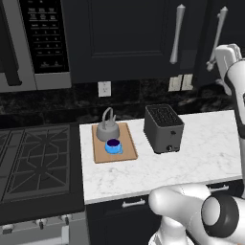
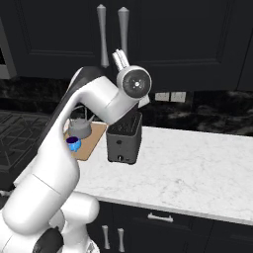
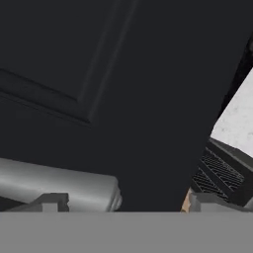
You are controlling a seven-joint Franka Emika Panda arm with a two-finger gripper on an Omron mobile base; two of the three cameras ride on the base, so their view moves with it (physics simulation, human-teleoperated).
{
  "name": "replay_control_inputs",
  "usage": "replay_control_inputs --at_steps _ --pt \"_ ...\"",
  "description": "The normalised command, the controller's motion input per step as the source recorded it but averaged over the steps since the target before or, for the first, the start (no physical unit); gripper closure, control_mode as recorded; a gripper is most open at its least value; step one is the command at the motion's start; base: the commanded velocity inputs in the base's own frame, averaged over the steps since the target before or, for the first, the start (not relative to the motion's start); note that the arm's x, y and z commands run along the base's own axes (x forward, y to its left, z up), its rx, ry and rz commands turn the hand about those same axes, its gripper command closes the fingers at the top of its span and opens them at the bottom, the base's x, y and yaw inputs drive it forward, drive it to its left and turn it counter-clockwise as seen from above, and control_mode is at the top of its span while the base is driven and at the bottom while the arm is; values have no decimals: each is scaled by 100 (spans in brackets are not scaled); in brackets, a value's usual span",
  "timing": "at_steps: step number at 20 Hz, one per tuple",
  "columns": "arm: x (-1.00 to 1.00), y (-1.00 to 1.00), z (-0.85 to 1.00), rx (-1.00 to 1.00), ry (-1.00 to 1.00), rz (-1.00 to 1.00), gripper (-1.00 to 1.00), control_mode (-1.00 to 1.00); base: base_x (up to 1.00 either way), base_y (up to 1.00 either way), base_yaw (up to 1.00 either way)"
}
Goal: Pick the kettle from the counter and place it on the tray. Then pick the mug from the cabinet and place it on the tray. Then close the cabinet doors.
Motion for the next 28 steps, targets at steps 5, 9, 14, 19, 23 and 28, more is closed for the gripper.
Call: replay_control_inputs --at_steps 5,9,14,19,23,28 --pt "76 1 -12 0 2 0 -100 -100 0 0 0" --pt "70 0 -15 0 4 0 -100 -100 0 0 0" --pt "58 0 -20 0 2 0 -100 -100 0 0 0" --pt "60 0 -28 -1 2 0 -100 -100 0 0 0" --pt "69 0 -37 -4 12 -1 -100 -100 0 0 0" --pt "46 0 -36 -6 9 -1 -100 -100 0 0 0"
